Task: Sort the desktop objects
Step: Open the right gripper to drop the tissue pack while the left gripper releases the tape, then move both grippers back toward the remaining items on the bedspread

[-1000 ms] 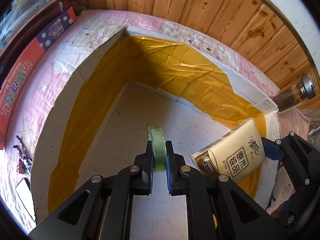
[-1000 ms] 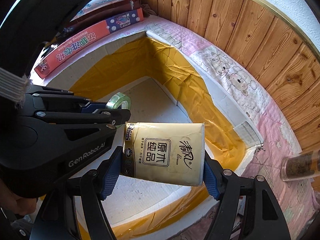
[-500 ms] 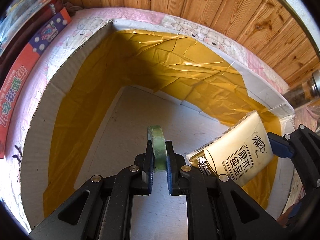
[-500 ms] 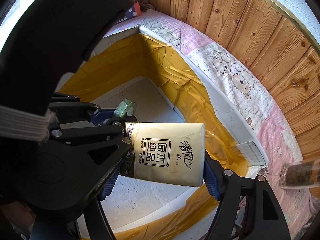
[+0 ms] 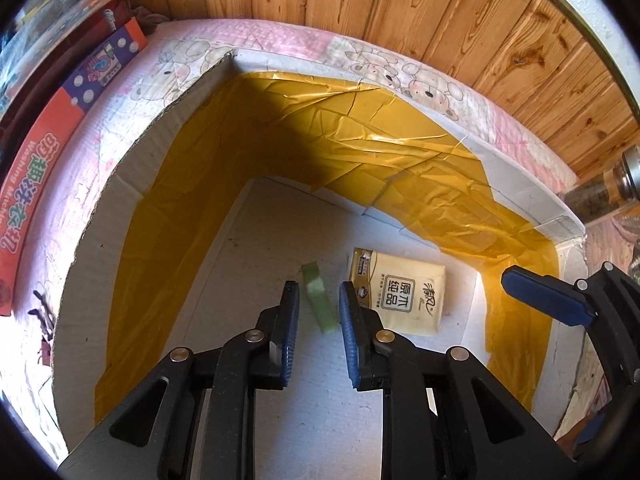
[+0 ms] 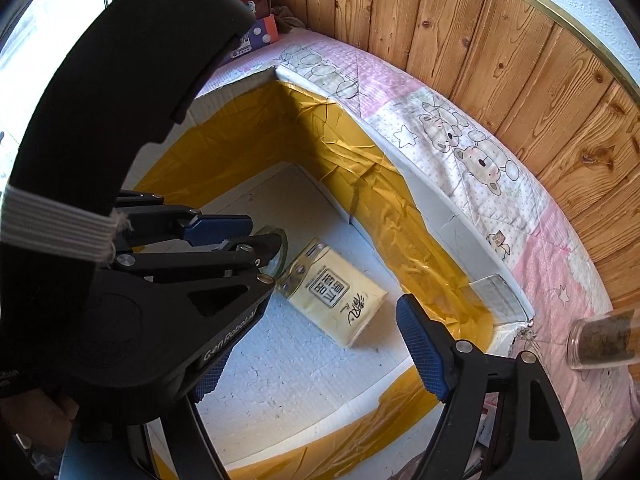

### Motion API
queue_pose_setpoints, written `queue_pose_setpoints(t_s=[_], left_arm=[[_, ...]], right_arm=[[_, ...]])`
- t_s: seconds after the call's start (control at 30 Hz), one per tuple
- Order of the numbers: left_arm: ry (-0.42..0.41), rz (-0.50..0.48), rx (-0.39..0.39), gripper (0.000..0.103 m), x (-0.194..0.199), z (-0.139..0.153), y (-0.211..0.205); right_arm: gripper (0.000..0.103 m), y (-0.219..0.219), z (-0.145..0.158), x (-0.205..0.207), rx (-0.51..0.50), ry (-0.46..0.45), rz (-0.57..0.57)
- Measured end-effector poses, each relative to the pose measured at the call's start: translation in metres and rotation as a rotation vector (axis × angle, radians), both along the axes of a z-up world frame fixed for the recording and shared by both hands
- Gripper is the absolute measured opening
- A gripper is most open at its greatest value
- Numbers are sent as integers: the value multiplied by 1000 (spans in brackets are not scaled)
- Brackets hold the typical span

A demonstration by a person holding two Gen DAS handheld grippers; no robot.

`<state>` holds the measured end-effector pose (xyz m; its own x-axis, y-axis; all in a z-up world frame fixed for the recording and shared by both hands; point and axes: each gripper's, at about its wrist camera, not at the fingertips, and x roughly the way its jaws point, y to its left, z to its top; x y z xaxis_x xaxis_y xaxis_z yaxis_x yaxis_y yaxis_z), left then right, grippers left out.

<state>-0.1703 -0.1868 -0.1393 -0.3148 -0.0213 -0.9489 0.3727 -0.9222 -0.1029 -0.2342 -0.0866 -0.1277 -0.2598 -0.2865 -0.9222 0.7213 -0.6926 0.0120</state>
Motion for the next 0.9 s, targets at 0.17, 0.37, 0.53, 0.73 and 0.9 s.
queue_pose_setpoints(t_s=[0.17, 0.37, 0.53, 0.73, 0.9], left_arm=[[11, 4, 0, 22, 5, 7, -1], [33, 8, -3, 23, 17, 22, 0], [58, 10, -16, 23, 34, 44, 4], [87, 6, -26, 23, 62, 69, 13], [113, -14, -39, 24, 89, 91, 29]], right_arm=[[79, 2, 6, 5, -17, -3, -2], [79, 17, 27, 19, -92, 1, -49], [79, 34, 45, 32, -160, -3, -90], [79, 56, 63, 56, -230, -8, -132], [79, 82, 79, 85, -283, 8, -162]])
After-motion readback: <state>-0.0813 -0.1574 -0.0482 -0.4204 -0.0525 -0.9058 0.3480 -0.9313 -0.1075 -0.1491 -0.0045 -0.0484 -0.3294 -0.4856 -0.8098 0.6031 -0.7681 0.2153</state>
